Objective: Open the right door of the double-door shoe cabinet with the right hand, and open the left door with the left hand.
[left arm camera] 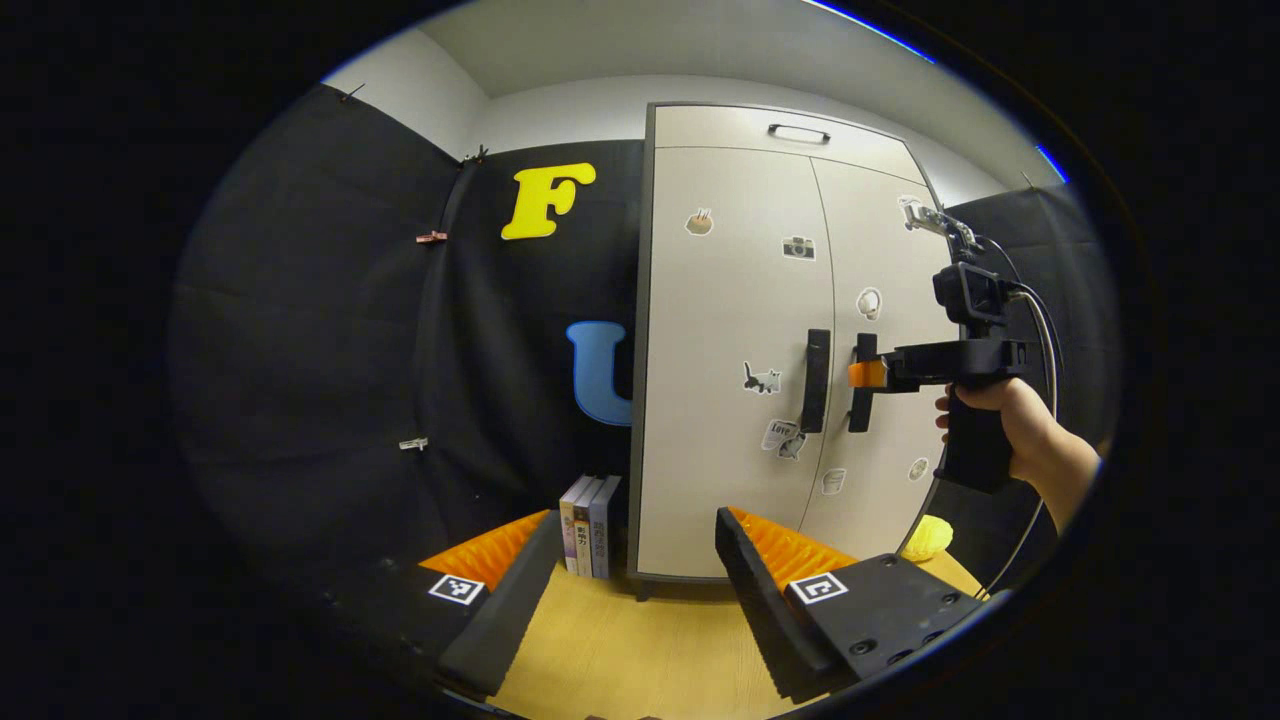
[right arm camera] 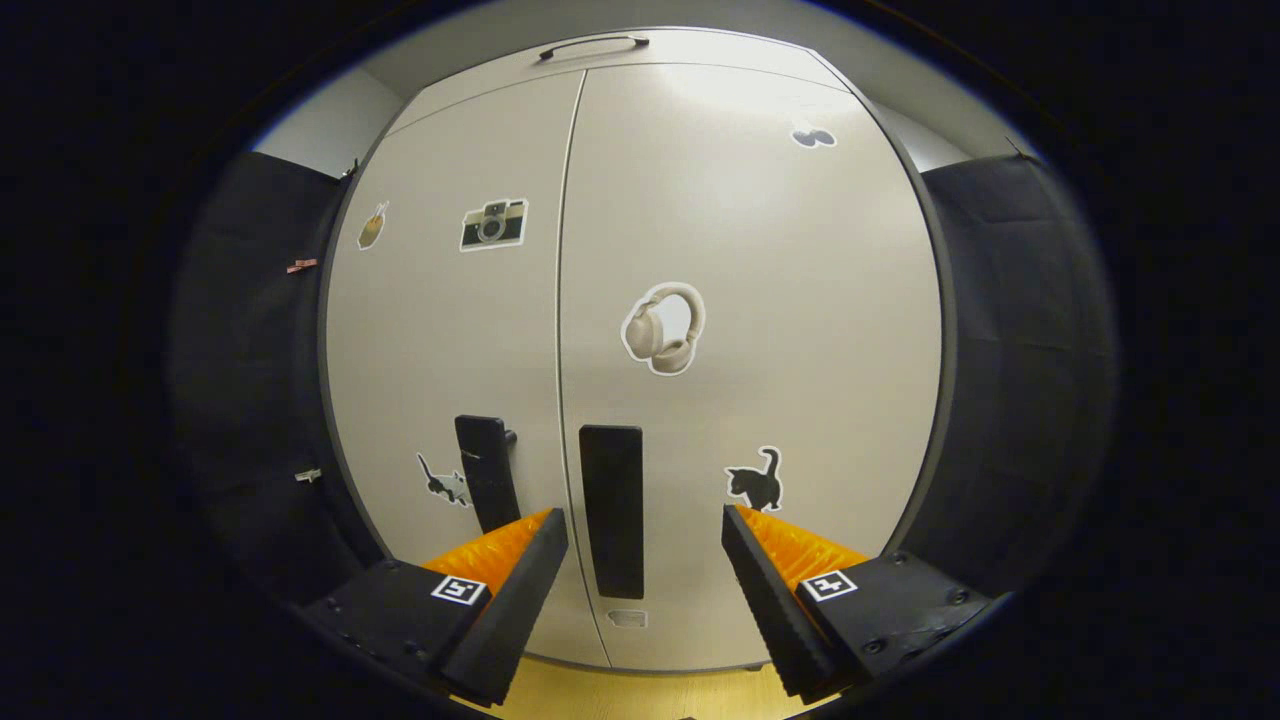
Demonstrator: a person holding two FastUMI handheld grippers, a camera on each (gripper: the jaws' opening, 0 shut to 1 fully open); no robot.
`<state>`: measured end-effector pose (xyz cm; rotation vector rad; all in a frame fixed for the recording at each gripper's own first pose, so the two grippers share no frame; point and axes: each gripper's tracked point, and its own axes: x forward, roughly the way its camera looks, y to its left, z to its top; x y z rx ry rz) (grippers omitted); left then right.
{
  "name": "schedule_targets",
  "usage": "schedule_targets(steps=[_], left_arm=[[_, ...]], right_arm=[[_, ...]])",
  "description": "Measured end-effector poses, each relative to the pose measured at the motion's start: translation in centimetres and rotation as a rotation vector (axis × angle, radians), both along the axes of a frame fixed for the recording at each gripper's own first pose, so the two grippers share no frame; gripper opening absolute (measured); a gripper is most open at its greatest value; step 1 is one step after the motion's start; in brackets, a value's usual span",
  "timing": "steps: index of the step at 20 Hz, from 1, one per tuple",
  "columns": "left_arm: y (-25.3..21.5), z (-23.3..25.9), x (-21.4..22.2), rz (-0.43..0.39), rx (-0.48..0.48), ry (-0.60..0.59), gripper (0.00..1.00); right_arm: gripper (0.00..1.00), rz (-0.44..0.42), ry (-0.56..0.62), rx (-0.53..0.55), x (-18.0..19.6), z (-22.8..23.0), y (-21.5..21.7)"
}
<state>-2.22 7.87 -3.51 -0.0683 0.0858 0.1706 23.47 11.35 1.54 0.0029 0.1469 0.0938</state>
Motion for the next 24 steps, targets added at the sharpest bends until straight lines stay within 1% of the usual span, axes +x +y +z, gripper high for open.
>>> schedule_targets(steps=[3,5,6,7,8,9,10,11,12,13,16,17,18,19,21,24], left_arm=[[1.4,-0.5,-0.4,0.027,0.000,0.011,0.95],[2.1,-0.8,-0.5,0.042,-0.009,0.018,0.95],[2.3,-1.0,-0.5,0.046,-0.017,0.021,0.95],[2.4,-1.0,-0.6,0.048,-0.023,0.022,0.95],[2.6,-1.0,-0.6,0.051,-0.026,0.021,0.95],[2.8,-1.0,-0.7,0.053,-0.025,0.020,0.95],[2.9,-1.0,-0.8,0.054,-0.022,0.018,0.95],[3.0,-0.8,-0.9,0.053,-0.018,0.015,0.95],[3.1,-0.9,-1.0,0.052,-0.014,0.014,0.95],[3.2,-0.8,-1.2,0.054,-0.010,0.014,0.95],[3.4,-1.1,-2.0,0.050,-0.013,0.014,0.95],[3.4,-1.2,-2.2,0.050,-0.014,0.016,0.95],[3.3,-1.3,-2.3,0.049,-0.016,0.018,0.95],[3.3,-1.3,-2.5,0.046,-0.018,0.018,0.95],[2.9,-1.0,-2.6,0.033,-0.019,0.010,0.95],[1.9,-0.5,-2.3,0.000,-0.003,0.005,0.95]], right_arm=[[0.95,-0.007,0.033,-0.006,1.5,-1.0,0.3],[0.93,-0.015,0.025,0.008,2.0,-0.8,0.3],[0.88,-0.014,0.023,0.014,2.1,-0.8,0.5],[0.73,-0.015,0.026,0.020,2.0,-0.7,0.6],[0.71,-0.007,0.028,0.027,1.9,-0.6,0.9],[0.66,0.019,0.037,0.041,2.0,-0.9,1.8],[0.56,0.007,0.044,0.047,1.9,-0.9,1.9],[0.37,0.002,0.043,0.052,1.9,-0.9,1.9],[0.39,0.001,0.048,0.063,2.0,-1.0,1.8],[0.36,-0.003,0.048,0.080,2.0,-0.9,1.8],[0.27,0.009,0.049,0.072,1.9,-0.9,1.9],[0.19,0.018,0.046,0.068,1.9,-1.0,2.0],[0.18,0.027,0.059,0.082,1.8,-1.0,1.9],[0.14,0.037,0.063,0.095,1.6,-1.0,1.9],[0.14,0.056,0.067,0.096,0.7,-1.0,1.9],[0.14,0.069,0.066,0.116,-1.7,-0.8,1.2]])
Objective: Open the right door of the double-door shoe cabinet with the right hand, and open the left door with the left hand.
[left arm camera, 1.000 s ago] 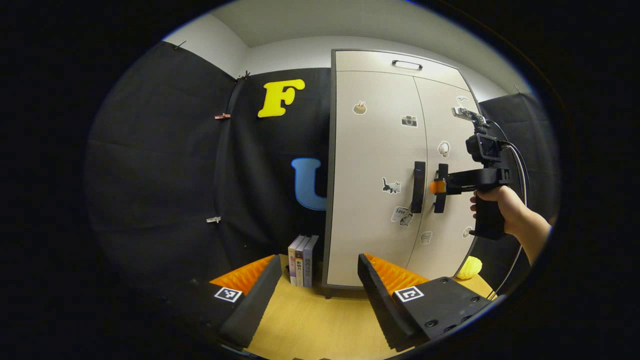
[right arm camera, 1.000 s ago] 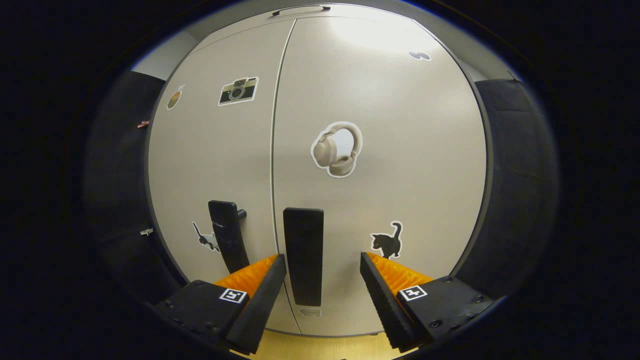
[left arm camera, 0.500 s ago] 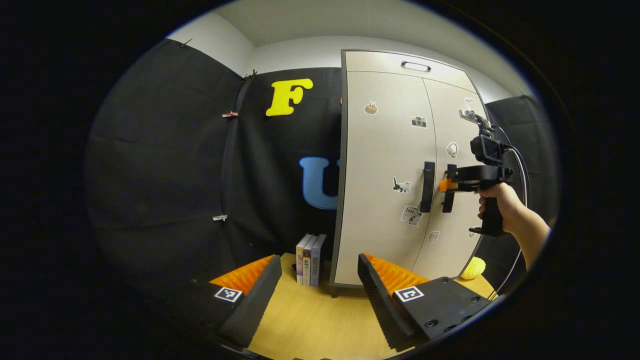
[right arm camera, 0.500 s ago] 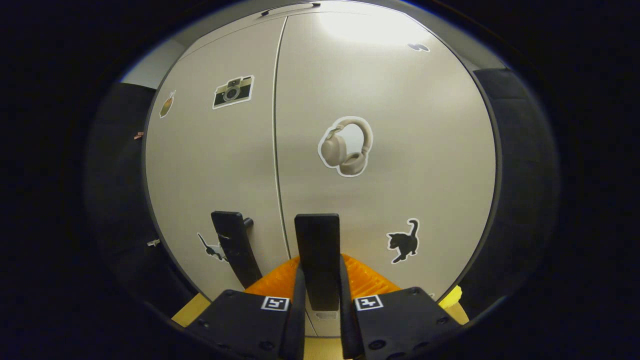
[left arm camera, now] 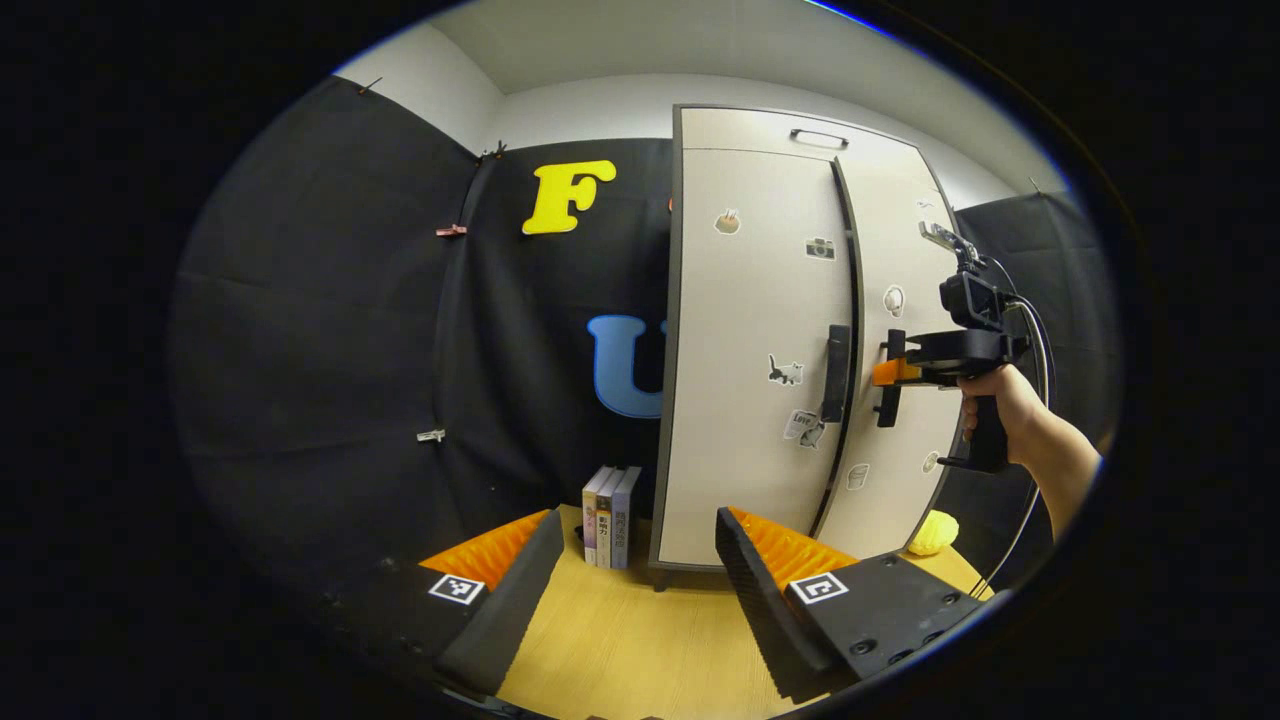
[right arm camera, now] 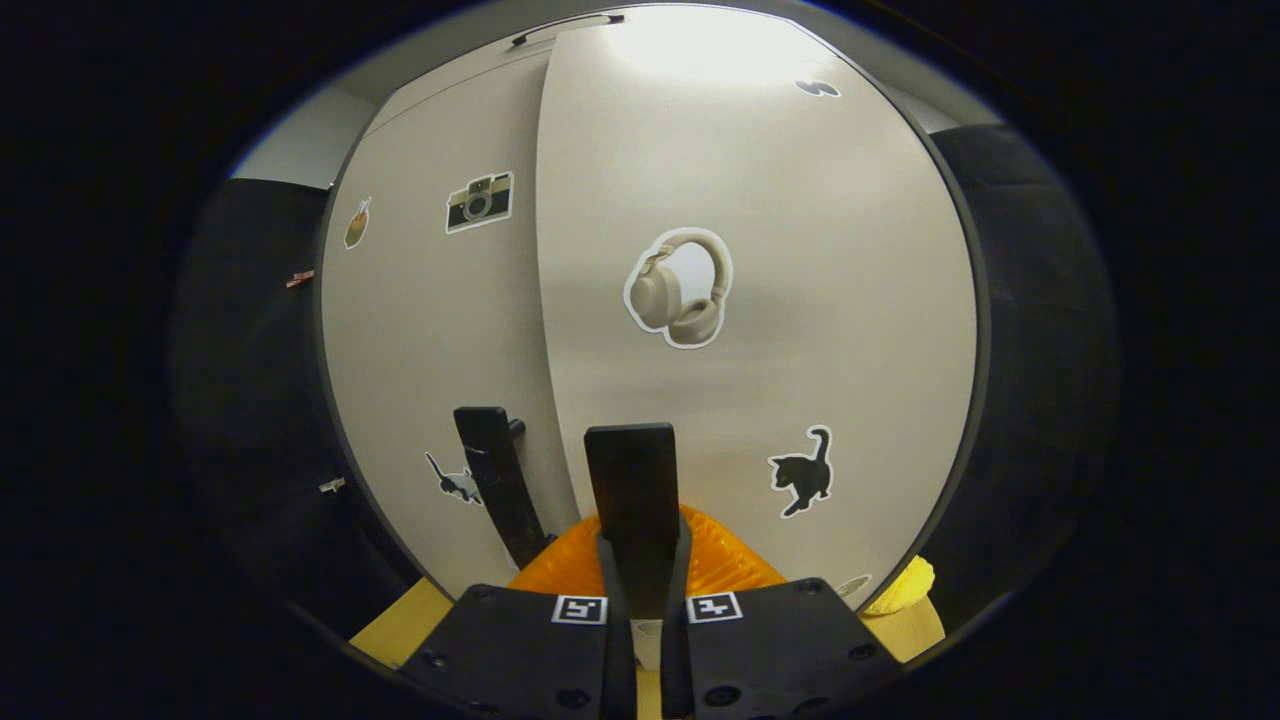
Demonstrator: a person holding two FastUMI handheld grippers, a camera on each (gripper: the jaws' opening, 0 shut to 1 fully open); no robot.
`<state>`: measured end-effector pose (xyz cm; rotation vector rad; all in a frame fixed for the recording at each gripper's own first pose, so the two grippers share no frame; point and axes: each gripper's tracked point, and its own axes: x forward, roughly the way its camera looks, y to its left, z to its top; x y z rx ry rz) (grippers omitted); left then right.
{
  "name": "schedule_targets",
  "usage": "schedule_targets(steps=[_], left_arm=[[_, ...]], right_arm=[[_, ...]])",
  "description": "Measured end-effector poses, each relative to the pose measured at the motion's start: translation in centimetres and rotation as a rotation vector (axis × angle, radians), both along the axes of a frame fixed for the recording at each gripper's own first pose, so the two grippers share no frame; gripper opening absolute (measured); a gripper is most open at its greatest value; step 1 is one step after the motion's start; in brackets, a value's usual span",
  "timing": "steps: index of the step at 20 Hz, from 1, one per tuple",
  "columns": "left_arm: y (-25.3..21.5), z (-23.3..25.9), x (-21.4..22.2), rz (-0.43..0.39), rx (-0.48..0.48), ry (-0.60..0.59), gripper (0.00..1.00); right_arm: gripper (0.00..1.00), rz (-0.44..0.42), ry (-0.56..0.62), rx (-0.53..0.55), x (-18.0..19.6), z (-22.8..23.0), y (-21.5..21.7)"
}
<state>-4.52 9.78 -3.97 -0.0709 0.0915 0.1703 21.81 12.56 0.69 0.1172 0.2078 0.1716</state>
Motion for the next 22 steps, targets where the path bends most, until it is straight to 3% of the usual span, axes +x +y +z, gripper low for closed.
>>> schedule_targets(steps=[11,18,22], left_arm=[[-7.3,2.0,1.7,-0.215,0.050,-0.032,0.95],[-9.7,2.3,2.6,-0.314,0.038,-0.043,0.95],[-10.0,1.7,3.1,-0.338,0.049,-0.031,0.95]], right_arm=[[0.14,-0.017,-0.012,-0.009,-4.7,0.6,-3.6],[0.13,-0.110,-0.013,-0.024,-7.1,0.9,-7.5],[0.12,-0.179,-0.008,-0.118,-8.0,1.0,-10.2]])
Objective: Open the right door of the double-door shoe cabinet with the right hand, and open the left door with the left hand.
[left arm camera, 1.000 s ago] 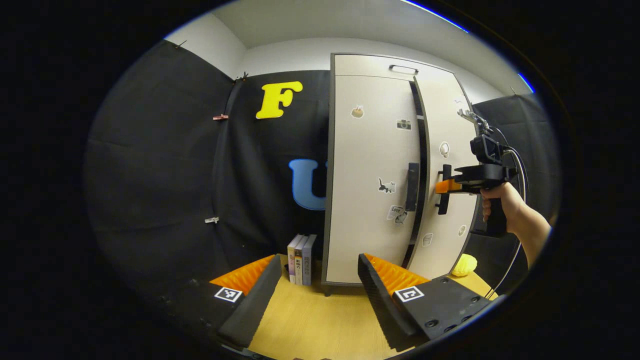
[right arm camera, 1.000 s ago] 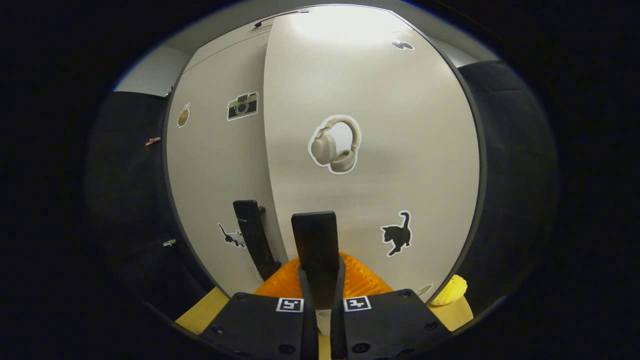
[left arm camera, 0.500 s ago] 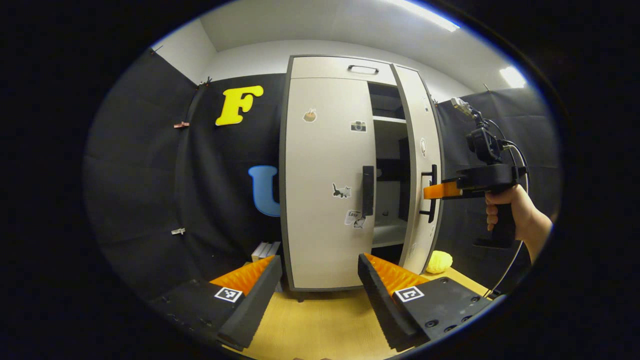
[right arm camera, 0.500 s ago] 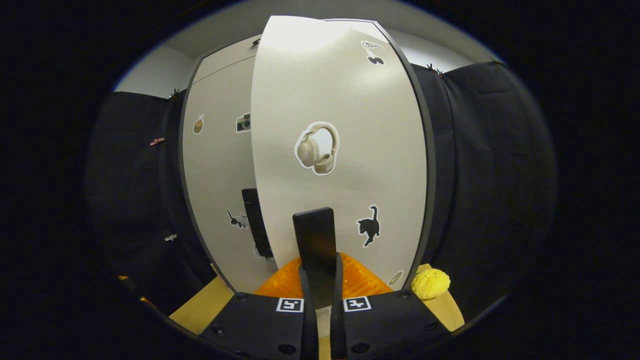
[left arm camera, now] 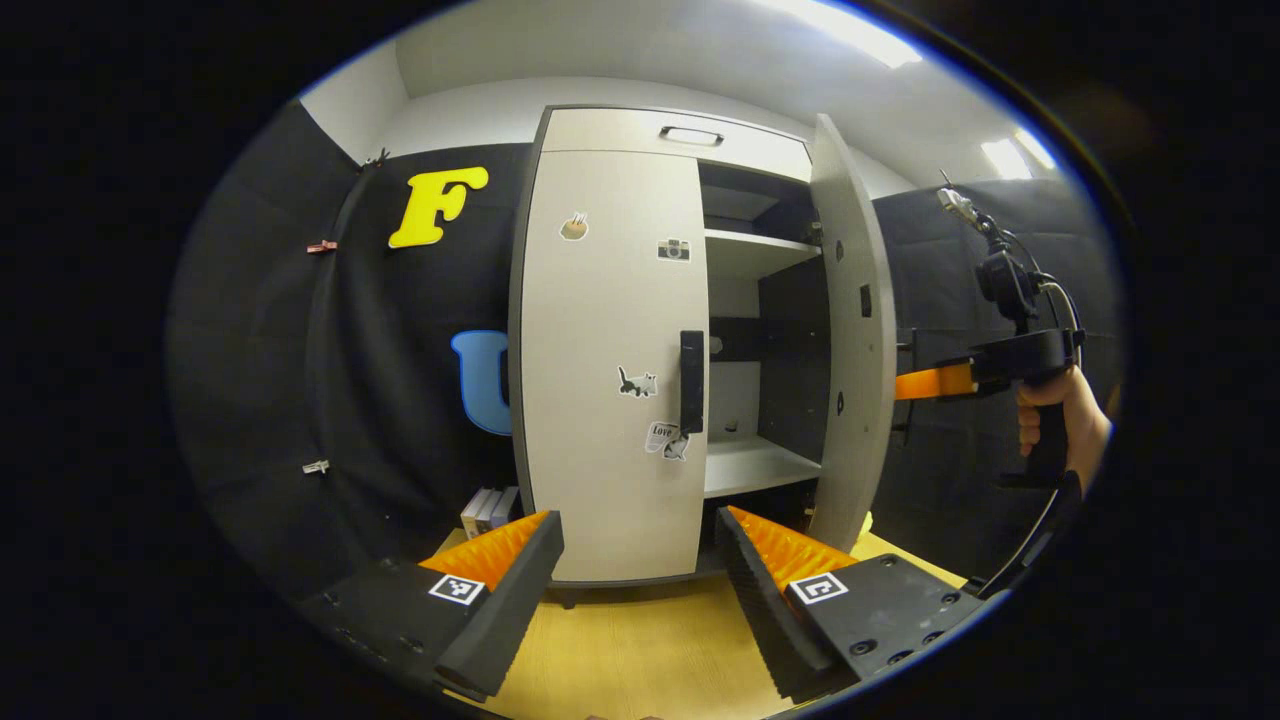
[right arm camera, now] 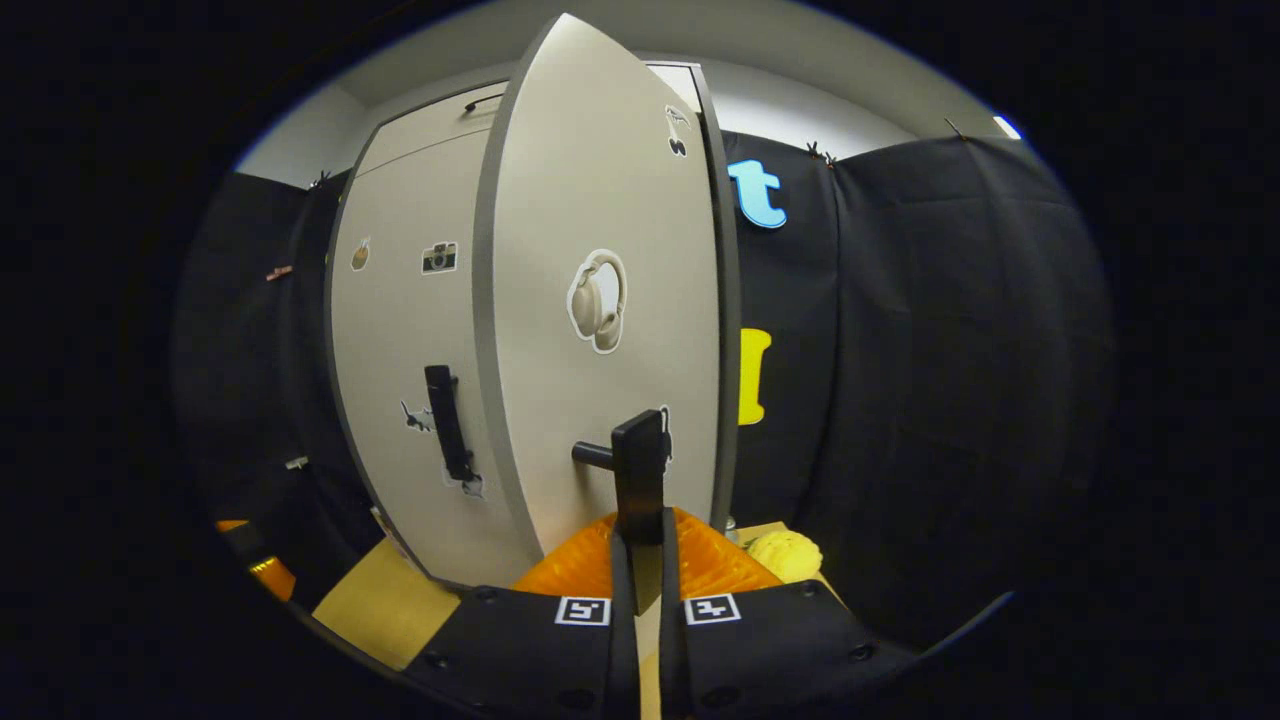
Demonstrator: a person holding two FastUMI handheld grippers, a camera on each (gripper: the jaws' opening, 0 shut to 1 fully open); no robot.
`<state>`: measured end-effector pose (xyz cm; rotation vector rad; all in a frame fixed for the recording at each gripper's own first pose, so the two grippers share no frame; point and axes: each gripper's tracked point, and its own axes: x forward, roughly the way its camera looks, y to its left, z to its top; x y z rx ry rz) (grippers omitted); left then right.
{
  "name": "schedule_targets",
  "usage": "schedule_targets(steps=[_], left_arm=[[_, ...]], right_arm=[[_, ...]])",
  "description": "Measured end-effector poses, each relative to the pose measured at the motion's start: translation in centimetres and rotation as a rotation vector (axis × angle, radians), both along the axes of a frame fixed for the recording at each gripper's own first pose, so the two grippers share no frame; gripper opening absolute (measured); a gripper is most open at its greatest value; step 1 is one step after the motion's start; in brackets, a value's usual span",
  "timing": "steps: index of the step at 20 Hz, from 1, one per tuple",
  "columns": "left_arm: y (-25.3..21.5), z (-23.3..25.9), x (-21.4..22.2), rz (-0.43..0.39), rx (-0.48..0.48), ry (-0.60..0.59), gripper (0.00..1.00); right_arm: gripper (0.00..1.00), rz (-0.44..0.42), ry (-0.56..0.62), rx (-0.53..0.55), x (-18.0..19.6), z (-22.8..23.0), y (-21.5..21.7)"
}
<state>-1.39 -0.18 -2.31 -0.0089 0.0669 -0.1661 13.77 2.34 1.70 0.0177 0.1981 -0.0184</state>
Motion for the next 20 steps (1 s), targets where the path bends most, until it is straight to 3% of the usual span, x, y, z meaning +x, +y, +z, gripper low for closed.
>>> schedule_targets(steps=[5,13,15,20], left_arm=[[-0.3,-0.4,1.1,0.006,0.000,0.015,0.95],[-1.5,-0.3,2.7,0.110,0.004,0.027,0.95],[-2.4,-0.7,3.0,0.128,0.017,0.041,0.95],[-5.6,-2.2,3.6,0.168,0.037,0.084,0.95]], right_arm=[[0.11,-0.006,0.008,0.016,0.0,0.1,-1.1],[0.11,0.000,-0.012,-0.005,0.5,0.4,-4.0],[0.05,0.022,-0.014,0.041,0.7,0.3,-4.2],[0.06,0.099,-0.025,0.123,1.1,0.3,-4.2]])
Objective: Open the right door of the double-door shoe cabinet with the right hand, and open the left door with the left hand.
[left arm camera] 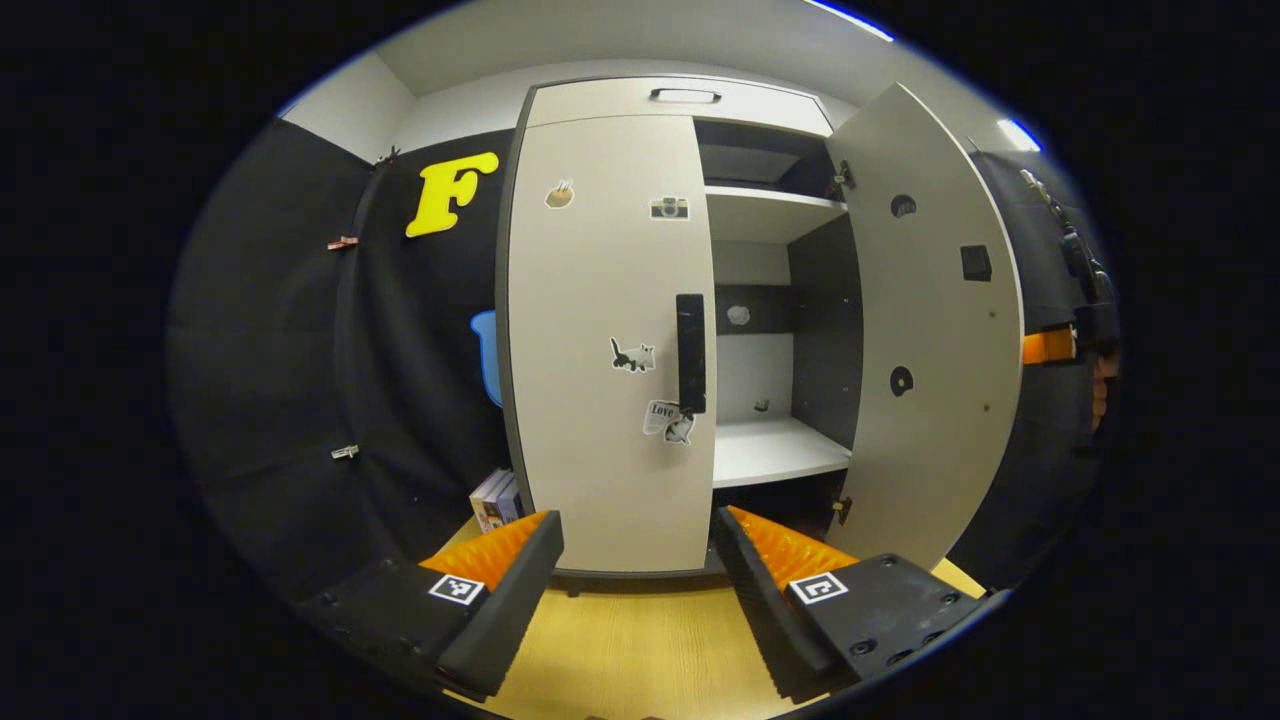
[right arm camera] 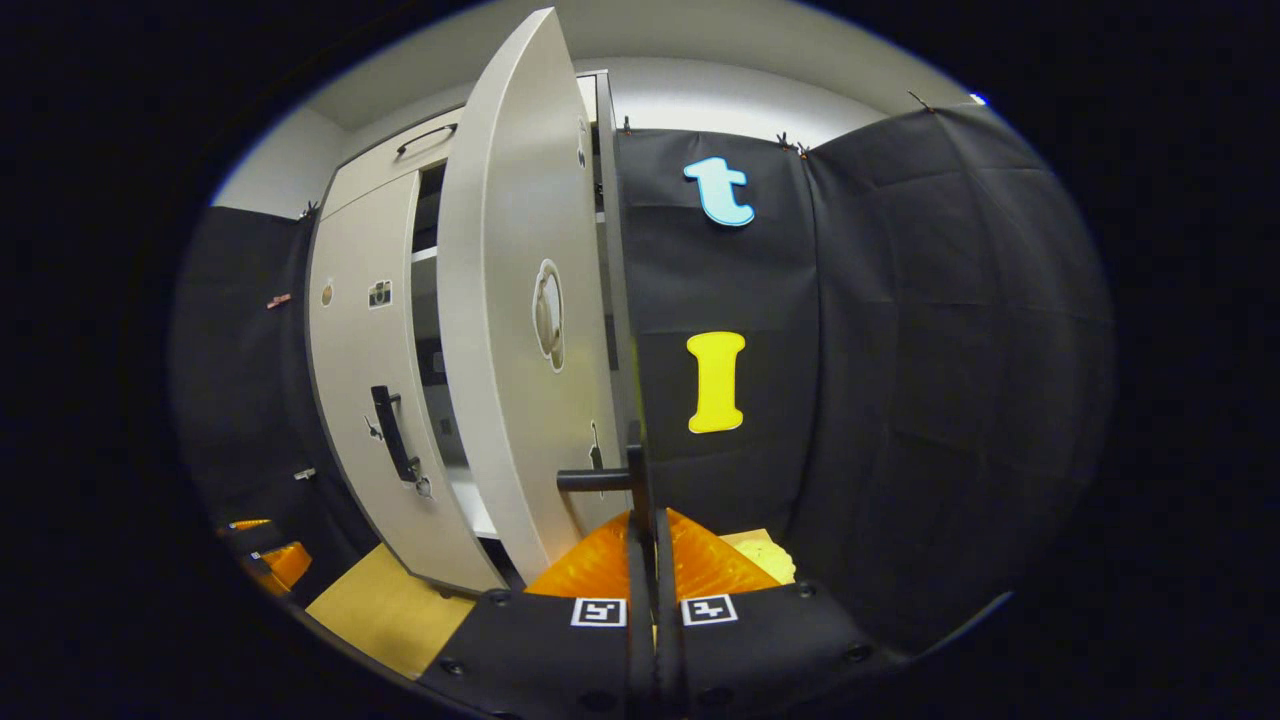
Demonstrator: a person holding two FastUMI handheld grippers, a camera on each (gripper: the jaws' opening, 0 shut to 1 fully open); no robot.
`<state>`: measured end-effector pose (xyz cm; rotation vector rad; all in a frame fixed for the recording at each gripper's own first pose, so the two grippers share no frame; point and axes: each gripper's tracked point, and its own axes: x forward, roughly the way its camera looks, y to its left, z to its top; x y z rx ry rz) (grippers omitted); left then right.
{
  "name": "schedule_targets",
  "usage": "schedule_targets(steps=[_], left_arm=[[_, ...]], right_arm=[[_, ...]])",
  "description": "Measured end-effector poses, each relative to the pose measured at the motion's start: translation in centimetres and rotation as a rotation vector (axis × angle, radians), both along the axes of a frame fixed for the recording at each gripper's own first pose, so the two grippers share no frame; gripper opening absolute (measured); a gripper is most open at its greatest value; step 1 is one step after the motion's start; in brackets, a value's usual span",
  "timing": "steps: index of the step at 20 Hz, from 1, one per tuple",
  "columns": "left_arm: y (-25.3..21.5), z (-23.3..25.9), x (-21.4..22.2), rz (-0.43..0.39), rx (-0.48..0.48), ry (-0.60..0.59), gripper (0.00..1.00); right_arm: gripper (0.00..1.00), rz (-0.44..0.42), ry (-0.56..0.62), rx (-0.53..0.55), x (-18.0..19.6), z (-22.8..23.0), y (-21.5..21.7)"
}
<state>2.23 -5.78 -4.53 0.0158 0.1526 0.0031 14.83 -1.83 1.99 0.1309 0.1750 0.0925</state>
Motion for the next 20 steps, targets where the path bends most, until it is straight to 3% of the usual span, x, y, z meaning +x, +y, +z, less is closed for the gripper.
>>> schedule_targets(steps=[7,12,15,16,17,19,20], left_arm=[[-3.8,0.9,2.3,0.013,0.000,-0.029,0.95],[-4.9,3.1,6.0,0.015,-0.004,-0.091,0.95],[-5.1,4.9,8.6,0.016,-0.013,-0.143,0.95],[-5.1,5.3,9.6,0.012,-0.010,-0.149,0.93],[-5.2,5.8,10.7,0.006,-0.010,-0.153,0.93],[-5.6,6.6,13.1,-0.017,-0.028,-0.159,0.95],[-6.0,6.9,14.1,-0.037,-0.041,-0.161,0.95]], right_arm=[[0.11,0.088,-0.011,0.048,-1.8,-0.7,0.2],[0.12,0.060,0.024,0.007,-4.0,-2.7,-2.4],[0.43,0.006,0.022,0.017,-4.4,-3.6,-3.7],[0.58,-0.002,0.018,0.015,-4.4,-3.8,-3.9],[0.84,-0.017,0.015,0.008,-4.6,-4.1,-4.4],[0.93,-0.042,0.002,-0.011,-4.7,-4.6,-5.2],[0.92,-0.047,0.000,-0.028,-4.8,-4.7,-5.6]])
